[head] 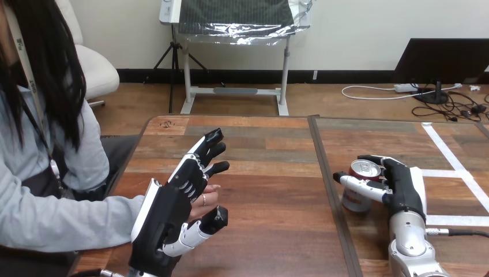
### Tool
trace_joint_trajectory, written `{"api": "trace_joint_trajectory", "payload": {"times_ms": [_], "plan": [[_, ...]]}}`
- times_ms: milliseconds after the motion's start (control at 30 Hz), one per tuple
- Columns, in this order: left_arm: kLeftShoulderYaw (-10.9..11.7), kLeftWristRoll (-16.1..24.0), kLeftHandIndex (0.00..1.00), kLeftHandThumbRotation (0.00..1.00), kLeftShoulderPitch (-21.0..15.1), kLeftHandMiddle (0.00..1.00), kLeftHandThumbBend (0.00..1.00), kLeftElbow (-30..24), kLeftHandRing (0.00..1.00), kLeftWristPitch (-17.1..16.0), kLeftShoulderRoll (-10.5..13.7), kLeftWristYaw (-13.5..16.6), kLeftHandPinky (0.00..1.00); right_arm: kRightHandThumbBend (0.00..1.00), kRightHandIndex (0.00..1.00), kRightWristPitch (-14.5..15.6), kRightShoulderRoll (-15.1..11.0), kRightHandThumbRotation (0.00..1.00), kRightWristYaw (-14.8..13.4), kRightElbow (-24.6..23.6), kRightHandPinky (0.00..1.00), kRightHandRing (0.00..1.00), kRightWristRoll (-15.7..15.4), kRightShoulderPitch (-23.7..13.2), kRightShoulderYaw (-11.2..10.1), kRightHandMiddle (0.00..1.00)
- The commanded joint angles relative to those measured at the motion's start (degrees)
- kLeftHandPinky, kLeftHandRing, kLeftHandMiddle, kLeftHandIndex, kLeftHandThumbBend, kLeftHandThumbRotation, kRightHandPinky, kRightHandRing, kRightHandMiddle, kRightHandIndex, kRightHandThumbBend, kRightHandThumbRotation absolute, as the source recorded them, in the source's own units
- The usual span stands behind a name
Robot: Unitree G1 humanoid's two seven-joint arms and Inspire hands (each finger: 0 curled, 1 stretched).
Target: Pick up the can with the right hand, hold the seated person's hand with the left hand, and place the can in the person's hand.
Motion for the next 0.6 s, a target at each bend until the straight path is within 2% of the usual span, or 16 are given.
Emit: {"api": "trace_joint_trajectory", "payload": {"times_ms": [0,333,567], "plan": [[0.12,-1.10,0.90,0.67,-2.86,0.94,1.00,-1.99,0.92,-0.64,0.29,-0.55,0.82,0.72,0.66,0.18,1.42,0.00,0.18,0.18,0.63,0.61,0.77,0.86,-0.93,0.66],[0.17,-1.74,0.90,0.66,-3.21,0.94,1.00,-1.73,0.92,-0.75,0.16,-1.20,0.84,0.73,0.65,-0.67,1.68,0.00,-0.51,-0.01,0.64,0.60,1.26,0.63,-1.42,0.64],[0.21,-2.14,0.90,0.65,-3.37,0.94,1.00,-1.49,0.93,-0.93,0.17,-1.74,0.84,0.75,0.63,-1.59,1.99,0.00,-0.53,-0.16,0.58,0.55,1.75,0.56,-2.17,0.63]]}}
